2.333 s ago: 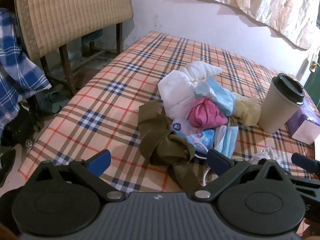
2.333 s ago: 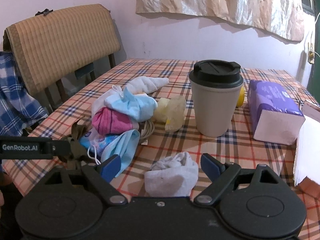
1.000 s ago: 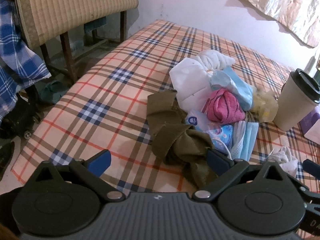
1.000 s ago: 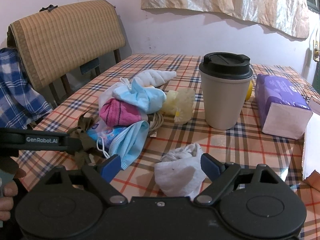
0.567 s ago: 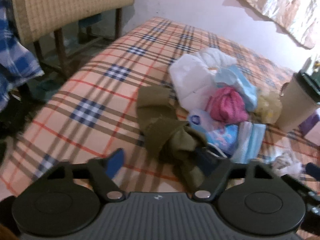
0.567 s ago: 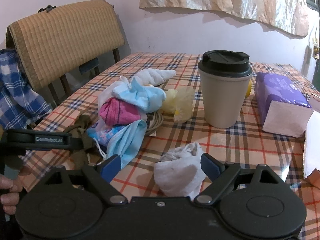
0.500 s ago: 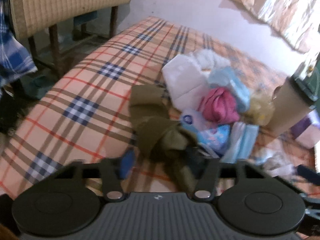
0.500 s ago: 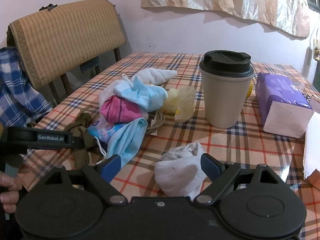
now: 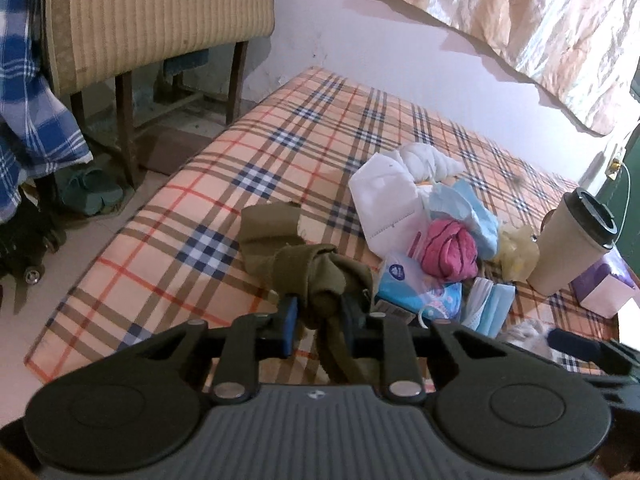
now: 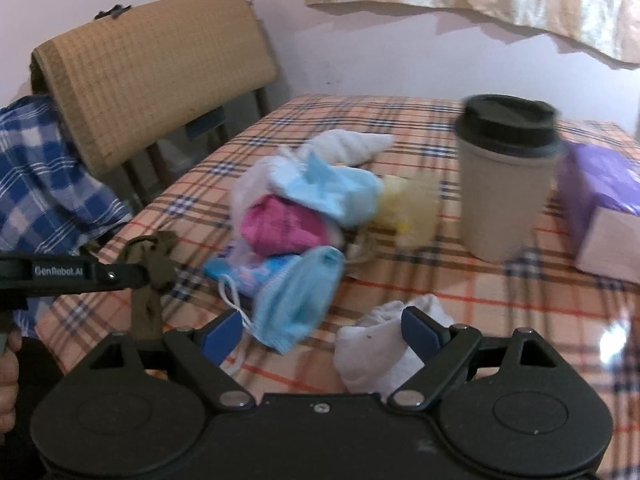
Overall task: Organize soft objects
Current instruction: 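Grasp the olive-green cloth with the left gripper while the right grasps a blue mask, then carry the olive cloth and blue mask in both grippers to the white box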
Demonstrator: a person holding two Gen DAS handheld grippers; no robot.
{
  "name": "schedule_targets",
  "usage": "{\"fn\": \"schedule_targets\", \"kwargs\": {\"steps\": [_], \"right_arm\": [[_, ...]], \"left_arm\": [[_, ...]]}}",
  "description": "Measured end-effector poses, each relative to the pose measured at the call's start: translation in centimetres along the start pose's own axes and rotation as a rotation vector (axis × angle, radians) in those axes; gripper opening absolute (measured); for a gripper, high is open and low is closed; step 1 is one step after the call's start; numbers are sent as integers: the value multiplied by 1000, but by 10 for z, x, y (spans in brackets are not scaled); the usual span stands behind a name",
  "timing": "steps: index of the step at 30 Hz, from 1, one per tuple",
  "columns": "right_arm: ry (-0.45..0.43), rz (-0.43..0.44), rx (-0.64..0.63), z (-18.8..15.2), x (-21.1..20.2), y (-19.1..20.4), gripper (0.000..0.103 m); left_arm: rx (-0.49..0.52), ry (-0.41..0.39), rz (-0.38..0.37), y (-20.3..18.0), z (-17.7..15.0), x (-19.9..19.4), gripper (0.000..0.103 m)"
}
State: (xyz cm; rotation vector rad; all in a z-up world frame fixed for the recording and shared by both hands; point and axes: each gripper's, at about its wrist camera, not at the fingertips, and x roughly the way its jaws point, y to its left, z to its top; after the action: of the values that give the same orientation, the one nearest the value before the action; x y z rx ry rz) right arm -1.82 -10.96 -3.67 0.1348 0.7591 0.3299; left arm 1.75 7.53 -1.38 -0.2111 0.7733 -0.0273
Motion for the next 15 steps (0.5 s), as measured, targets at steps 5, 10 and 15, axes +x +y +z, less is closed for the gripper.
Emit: {"fn": "schedule_targets", "kwargs": {"steps": [5,10,15], "right_arm": [[16,-15,-36,13,29,13,101],[69,5,-13,15,52,7,83],[44,60,-20,12,40,2,40]], "left_arm": [[14,4,-19,1,1,1,14],[27,39,-38,1,-5,14,7],[35,21,-49,-1,-3,9,6]]}}
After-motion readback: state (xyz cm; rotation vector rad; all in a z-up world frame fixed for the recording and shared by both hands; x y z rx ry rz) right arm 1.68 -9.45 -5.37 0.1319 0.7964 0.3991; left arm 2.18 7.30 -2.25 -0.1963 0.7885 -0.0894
